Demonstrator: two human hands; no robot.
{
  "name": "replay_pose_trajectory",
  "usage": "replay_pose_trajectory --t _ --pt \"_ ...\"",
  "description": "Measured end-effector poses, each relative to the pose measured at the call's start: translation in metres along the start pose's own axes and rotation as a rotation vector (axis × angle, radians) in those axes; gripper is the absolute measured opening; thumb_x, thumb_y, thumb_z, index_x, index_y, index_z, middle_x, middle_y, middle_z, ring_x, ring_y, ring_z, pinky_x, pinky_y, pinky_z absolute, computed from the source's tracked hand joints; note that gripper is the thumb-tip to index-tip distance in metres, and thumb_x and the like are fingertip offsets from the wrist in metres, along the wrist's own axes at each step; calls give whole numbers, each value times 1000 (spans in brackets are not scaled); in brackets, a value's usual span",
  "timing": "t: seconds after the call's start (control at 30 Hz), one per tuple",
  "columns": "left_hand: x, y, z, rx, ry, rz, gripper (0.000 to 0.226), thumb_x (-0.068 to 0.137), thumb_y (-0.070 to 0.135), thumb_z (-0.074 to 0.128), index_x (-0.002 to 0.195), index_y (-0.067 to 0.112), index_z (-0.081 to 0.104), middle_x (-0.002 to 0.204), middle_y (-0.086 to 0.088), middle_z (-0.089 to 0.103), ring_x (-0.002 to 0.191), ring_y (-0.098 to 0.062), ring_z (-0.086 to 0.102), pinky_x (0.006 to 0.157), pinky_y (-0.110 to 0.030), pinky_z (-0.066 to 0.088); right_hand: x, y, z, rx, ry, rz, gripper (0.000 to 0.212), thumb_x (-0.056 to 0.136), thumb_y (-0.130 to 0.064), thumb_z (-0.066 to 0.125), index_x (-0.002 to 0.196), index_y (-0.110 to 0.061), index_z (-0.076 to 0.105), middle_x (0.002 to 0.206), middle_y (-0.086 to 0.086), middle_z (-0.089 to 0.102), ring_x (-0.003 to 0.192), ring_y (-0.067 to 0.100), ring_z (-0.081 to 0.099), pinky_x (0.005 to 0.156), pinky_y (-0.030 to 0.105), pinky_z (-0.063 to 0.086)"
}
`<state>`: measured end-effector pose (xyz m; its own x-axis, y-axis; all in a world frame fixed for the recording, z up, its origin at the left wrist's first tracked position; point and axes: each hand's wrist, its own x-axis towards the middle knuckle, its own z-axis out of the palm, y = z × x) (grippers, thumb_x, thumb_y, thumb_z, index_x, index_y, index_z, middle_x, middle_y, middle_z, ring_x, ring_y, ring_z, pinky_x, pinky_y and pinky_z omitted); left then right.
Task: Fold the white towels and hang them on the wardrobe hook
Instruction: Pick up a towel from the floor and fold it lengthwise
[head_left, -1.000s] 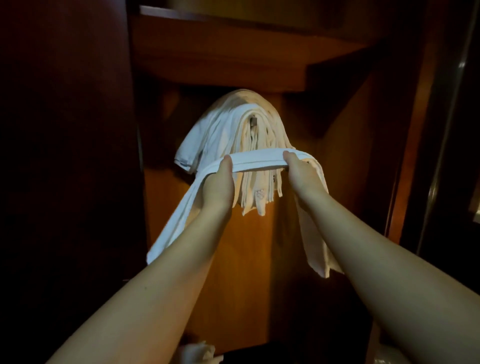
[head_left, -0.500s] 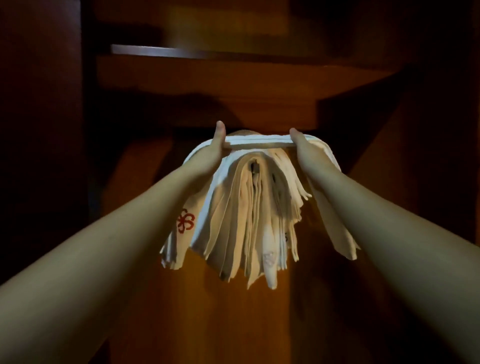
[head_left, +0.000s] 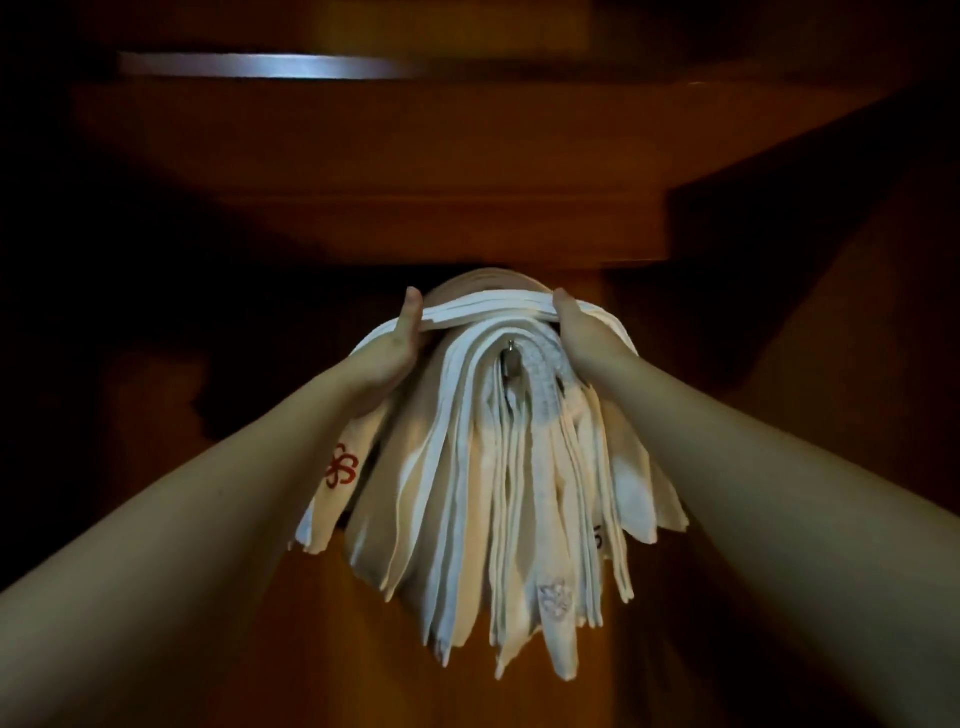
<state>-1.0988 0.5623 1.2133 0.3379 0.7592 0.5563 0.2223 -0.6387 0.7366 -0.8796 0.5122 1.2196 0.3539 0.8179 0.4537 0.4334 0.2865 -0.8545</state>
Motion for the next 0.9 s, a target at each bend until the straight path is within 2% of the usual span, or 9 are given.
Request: replay_pose_trajectory --t 0.1,0.17,0.27,0.33,0.43,0.57,0.67,0.73,0.9 --pt "7 -2 11 -2 11 9 96 70 96 18 130 35 64 123 1 70 119 -15 64 108 -41 46 8 11 -7 11 113 7 58 104 -54 30 102 -11 70 106 14 67 100 23 60 92 32 45" --pt "6 -1 17 13 24 7 91 73 92 17 123 35 68 115 0 74 112 -16 67 103 -41 50 11 20 -11 -19 129 9 57 106 -45 31 103 -3 69 98 18 66 87 25 60 78 34 44" --pt "-1 -8 19 33 41 -29 91 75 93 19 131 35 62 124 -1 69 116 -15 64 104 -38 49 11 30 -8 -44 87 16 46 107 -38 28 86 -9 57 82 13 56 65 20 48 61 30 39" --pt "-9 -16 19 23 77 -44 83 83 87 18 136 34 55 127 -1 65 116 -12 61 102 -31 48 8 38 -2 13 13 14 50 106 -44 27 109 -8 62 108 16 64 89 23 56 86 33 46" --pt "-29 -33 27 30 226 -73 69 98 67 15 148 26 42 135 5 53 123 -11 50 108 -25 39 1 53 4 56 -59 49 72 100 -69 17 147 -24 49 149 7 49 138 27 43 119 43 28" --pt "-67 -67 38 60 234 -218 109 75 94 18 156 22 30 157 -5 37 144 -20 34 122 -37 24 -19 75 4 55 -128 9 77 94 -76 12 155 -33 34 160 2 34 148 26 30 123 43 21" --pt "-87 -91 45 28 293 -386 76 99 64 28 157 15 24 163 -11 25 149 -26 25 123 -40 20 -33 94 0 -18 -105 94 97 83 -89 15 154 -26 37 156 10 41 144 29 37 118 43 28" --pt "-103 -101 51 13 287 -450 64 105 50 33 157 15 24 164 -10 22 150 -27 24 123 -41 21 -49 105 -4 -55 -113 96 86 91 -81 15 151 -25 40 153 11 45 142 28 40 113 42 32" --pt "-145 -106 68 -32 377 -659 84 98 64 35 159 13 9 166 -14 9 151 -31 19 119 -43 20 -95 132 -10 -273 -232 117 72 100 -63 9 160 -24 22 158 11 39 144 28 39 117 40 27"
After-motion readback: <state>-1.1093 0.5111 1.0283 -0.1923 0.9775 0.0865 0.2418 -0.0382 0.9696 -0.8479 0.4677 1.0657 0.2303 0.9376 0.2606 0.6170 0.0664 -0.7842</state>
